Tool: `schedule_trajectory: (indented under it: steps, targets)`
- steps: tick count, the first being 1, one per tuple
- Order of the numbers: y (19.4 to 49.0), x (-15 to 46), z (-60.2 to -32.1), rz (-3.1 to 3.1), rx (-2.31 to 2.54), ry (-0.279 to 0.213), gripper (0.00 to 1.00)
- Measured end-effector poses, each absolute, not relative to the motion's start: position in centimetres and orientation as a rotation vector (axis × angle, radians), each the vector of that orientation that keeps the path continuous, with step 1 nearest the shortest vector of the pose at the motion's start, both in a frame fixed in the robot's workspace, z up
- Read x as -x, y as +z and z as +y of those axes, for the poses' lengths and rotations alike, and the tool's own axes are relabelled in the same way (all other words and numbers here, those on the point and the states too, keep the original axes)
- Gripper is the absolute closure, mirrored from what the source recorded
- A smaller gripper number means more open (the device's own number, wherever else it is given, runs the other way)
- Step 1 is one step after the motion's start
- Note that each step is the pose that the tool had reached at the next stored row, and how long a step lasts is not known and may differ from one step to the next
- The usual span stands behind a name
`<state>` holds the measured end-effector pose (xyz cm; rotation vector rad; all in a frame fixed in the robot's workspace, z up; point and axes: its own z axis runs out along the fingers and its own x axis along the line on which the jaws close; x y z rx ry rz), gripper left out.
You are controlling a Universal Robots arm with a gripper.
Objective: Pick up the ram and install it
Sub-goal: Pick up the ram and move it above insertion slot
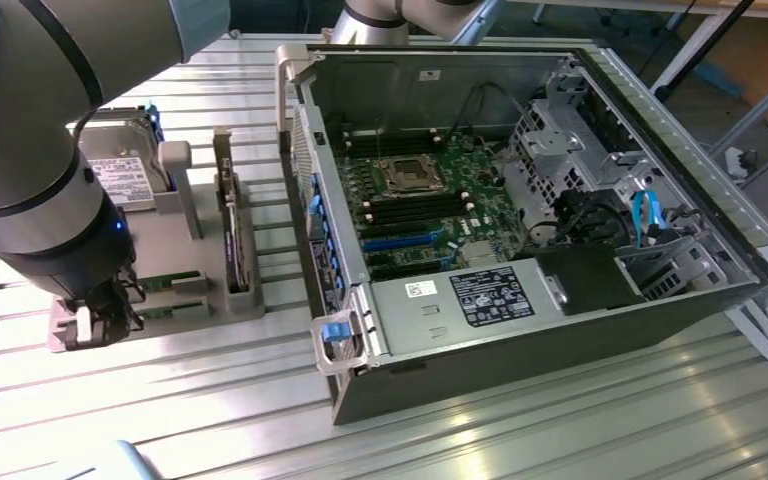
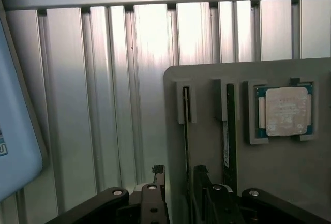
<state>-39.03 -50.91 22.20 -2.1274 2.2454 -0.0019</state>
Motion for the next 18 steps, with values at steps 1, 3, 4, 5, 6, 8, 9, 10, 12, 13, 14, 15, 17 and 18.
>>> schedule_trajectory:
  steps: [1, 3, 4, 5, 6, 8, 9, 10, 12, 13, 14, 15, 17, 18]
  targets:
    - [22.2, 39.0, -50.7, 2.245, 2.128, -0.002, 0.65]
    - [22.0, 39.0, -50.5, 2.244, 2.128, -0.001, 0.65]
    - [21.8, 39.2, -50.5, 2.243, 2.127, 0.001, 0.65]
    - [21.6, 39.4, -50.5, 2.242, 2.126, 0.003, 0.65]
    - [21.5, 39.4, -50.5, 2.242, 2.126, 0.004, 0.65]
    - [21.3, 39.5, -50.5, 2.240, 2.124, 0.008, 0.65]
    - [21.2, 39.5, -50.5, 2.239, 2.123, 0.010, 0.65]
    - [21.1, 39.5, -50.5, 2.238, 2.122, 0.013, 0.65]
    - [20.8, 39.5, -50.5, 2.236, 2.120, 0.017, 0.65]
    - [20.7, 39.5, -50.5, 2.236, 2.119, 0.019, 0.65]
    - [20.7, 39.5, -50.5, 2.236, 2.119, 0.019, 0.65]
    - [20.7, 39.5, -50.5, 2.235, 2.119, 0.019, 0.65]
    - [20.7, 39.5, -50.5, 2.235, 2.119, 0.019, 0.65]
    - [20.7, 39.5, -50.5, 2.235, 2.119, 0.019, 0.66]
